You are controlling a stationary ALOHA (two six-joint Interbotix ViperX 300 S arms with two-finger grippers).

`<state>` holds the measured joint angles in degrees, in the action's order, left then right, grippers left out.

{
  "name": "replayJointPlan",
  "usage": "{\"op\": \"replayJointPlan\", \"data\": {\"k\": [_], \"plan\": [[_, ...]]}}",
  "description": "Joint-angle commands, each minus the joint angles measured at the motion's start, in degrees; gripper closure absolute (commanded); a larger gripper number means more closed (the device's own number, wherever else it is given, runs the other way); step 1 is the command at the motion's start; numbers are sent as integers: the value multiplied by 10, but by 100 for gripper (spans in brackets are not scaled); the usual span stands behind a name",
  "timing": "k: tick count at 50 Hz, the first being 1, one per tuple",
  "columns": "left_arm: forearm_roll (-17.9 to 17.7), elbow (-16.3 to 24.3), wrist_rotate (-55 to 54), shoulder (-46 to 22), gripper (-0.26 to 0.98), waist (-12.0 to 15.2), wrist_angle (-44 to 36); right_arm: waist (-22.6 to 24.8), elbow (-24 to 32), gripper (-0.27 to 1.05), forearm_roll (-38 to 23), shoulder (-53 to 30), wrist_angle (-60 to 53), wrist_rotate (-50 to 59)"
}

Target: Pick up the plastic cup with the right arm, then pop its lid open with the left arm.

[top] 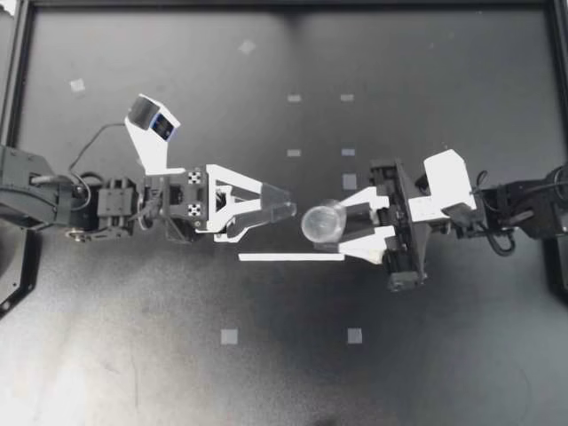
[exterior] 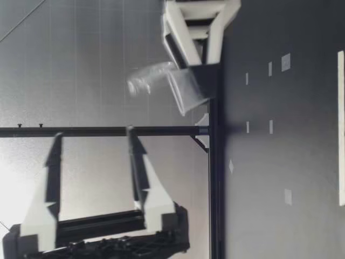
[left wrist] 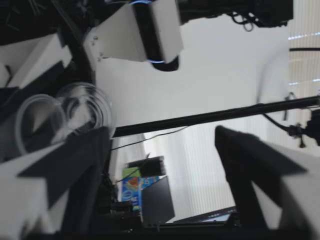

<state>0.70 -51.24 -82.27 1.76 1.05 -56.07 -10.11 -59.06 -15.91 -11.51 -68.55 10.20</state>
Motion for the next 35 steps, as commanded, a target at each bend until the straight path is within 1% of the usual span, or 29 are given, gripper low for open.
{"op": "replayJointPlan", "data": {"k": [1, 5, 8, 11, 22, 28, 35], "plan": [[1, 4, 5, 15, -6, -1, -6, -4, -1, 51, 1, 13, -1, 4], [1, 2, 31, 15, -6, 0, -6, -3, -4, 50, 1, 17, 4, 11], [1, -2, 74, 16, -6, 0, -6, -1, -3, 51, 1, 23, 4, 13], [1, -5, 135, 17, -6, 0, -6, -1, -2, 50, 0, 33, 4, 15], [1, -14, 413, 35, -6, 1, 1, 8, -2, 50, -4, 86, -4, 17], [1, -15, 551, 41, -6, 0, 1, 10, -4, 50, -13, 113, -35, 14], [1, -15, 687, 40, -6, 1, 2, 10, -5, 50, -17, 113, -91, 14]]}}
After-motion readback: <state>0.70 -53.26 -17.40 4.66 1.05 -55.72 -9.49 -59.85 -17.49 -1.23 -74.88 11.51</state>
